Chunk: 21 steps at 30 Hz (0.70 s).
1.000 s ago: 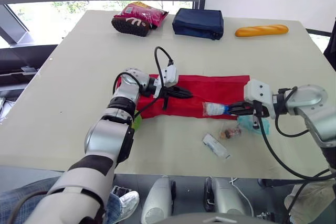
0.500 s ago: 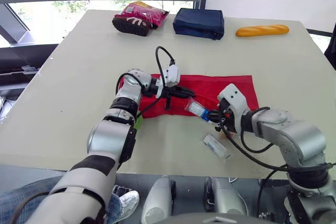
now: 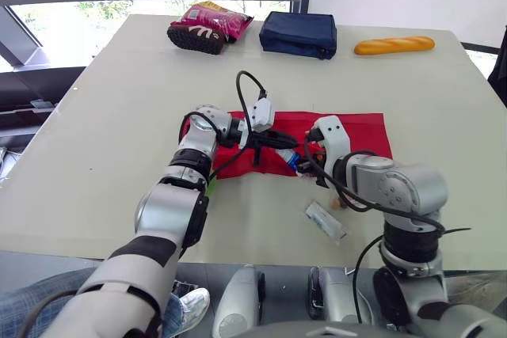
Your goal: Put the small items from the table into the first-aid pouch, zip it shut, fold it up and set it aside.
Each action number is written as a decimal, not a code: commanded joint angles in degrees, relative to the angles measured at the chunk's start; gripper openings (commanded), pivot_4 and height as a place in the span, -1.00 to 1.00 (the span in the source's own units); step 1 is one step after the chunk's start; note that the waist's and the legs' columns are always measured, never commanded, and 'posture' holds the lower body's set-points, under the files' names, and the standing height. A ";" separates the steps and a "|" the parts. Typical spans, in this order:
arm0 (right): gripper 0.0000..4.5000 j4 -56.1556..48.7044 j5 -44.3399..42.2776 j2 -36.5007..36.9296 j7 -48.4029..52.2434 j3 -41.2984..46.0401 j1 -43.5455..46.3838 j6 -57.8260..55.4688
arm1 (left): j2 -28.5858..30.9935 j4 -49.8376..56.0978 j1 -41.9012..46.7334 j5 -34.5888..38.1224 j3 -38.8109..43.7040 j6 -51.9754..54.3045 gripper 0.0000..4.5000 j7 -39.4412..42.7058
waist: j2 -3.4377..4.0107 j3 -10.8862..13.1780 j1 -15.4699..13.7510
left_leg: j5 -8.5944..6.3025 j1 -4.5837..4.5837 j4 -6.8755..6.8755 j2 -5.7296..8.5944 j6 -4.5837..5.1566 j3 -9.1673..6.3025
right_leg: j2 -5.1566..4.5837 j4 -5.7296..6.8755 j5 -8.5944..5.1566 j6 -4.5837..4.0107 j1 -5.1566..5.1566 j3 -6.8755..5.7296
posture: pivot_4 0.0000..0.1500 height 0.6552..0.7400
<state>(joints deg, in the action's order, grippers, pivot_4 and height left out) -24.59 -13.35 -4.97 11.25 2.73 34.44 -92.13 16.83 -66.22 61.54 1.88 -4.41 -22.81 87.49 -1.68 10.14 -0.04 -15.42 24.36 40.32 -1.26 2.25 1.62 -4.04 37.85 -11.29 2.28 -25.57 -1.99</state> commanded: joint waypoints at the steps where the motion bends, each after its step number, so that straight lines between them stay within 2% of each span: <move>1: -0.98 0.05 1.71 -5.44 -3.91 4.57 2.60 0.29 | -0.80 2.39 -0.15 1.46 0.61 0.51 -1.00 0.70 | 0.01 0.00 0.21 | 0.00 0.03 0.00 0.00 0.00 -0.03 | 0.00 0.00 0.00 0.00 -0.02 -0.02 | 1.00 0.44; 8: -0.98 3.91 0.75 -11.91 -7.85 8.82 4.45 4.92 | -1.34 3.47 -0.66 2.05 0.58 1.57 -1.00 0.64 | 0.03 -0.01 0.90 | 0.01 0.17 0.00 0.07 0.00 -0.25 | 0.02 -0.01 0.00 0.00 -0.08 -0.06 | 1.00 0.44; 14: -0.98 6.31 -3.14 -9.87 -6.70 4.26 3.05 9.01 | -1.64 4.22 -0.84 2.16 0.61 2.35 -1.00 0.34 | 0.04 -0.01 1.02 | 0.01 0.16 0.00 0.06 -0.01 -0.29 | 0.04 0.02 0.00 0.00 -0.08 -0.08 | 1.00 0.44; 15: -0.76 6.38 -3.72 -9.01 -6.20 3.38 2.76 9.35 | -1.65 4.28 -0.83 2.17 0.62 2.44 -1.00 0.29 | 0.04 -0.01 1.03 | 0.01 0.16 0.00 0.06 -0.01 -0.29 | 0.04 0.02 0.00 0.00 -0.08 -0.08 | 1.00 0.44; 17: -0.56 5.26 -4.69 -6.28 -4.79 1.38 1.71 9.41 | -1.58 4.30 -0.75 2.16 0.68 2.62 -1.00 0.16 | 0.05 -0.01 1.05 | 0.01 0.17 0.00 0.06 -0.01 -0.30 | 0.04 0.01 0.00 0.00 -0.08 -0.08 | 1.00 0.44; 21: 0.22 1.20 -7.23 -0.66 -0.63 -1.82 -0.44 8.59 | -1.34 4.20 -0.72 2.15 0.61 2.68 -1.00 -0.12 | 0.06 0.00 1.01 | 0.01 0.18 0.00 0.06 -0.01 -0.30 | 0.04 -0.01 0.00 0.00 -0.09 -0.08 | 1.00 0.44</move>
<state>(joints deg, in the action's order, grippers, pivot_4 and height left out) -19.01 -17.79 -6.52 7.85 2.96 34.05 -83.68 16.08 -63.58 60.43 3.51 -3.88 -20.31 87.19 -1.62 10.15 0.97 -15.41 24.56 40.31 -1.20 2.24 1.30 -4.01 37.84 -11.29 2.28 -25.66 -2.10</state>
